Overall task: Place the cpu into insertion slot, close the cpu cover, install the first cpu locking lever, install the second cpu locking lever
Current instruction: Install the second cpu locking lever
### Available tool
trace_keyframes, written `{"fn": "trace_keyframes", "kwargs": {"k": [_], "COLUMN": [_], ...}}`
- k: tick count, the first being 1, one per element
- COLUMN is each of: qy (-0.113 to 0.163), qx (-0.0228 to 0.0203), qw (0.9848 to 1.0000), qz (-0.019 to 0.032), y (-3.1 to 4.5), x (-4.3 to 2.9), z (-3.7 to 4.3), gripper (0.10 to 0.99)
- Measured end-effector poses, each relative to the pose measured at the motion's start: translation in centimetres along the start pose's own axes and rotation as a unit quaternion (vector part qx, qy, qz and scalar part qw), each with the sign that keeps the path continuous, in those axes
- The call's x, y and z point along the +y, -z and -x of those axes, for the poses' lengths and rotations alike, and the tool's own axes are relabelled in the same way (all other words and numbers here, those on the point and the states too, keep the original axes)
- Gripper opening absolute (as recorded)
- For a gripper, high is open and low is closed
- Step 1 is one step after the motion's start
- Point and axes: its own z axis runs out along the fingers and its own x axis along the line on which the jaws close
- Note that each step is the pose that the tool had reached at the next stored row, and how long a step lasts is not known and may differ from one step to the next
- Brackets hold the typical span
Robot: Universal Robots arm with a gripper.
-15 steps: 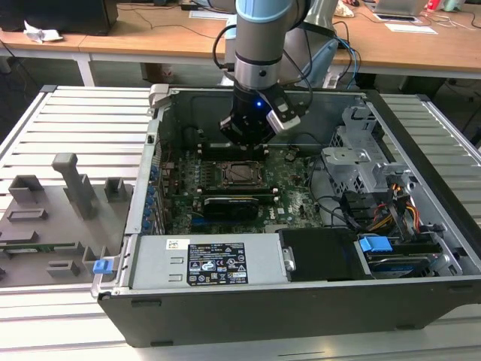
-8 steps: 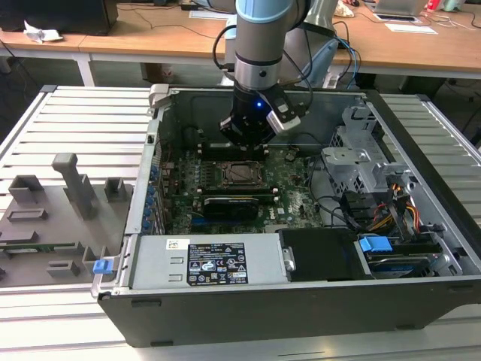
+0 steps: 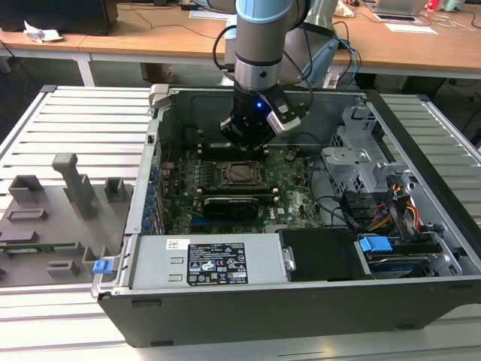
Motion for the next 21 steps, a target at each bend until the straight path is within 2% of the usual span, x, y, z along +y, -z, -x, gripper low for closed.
{"fn": "trace_keyframes", "kwargs": {"k": [21], "qy": [0.0], "qx": [0.0], "qw": [1.0], "qz": [0.0], "y": [0.01], "x": [-0.53], "z": [-0.05], "gripper": [0.106]}}
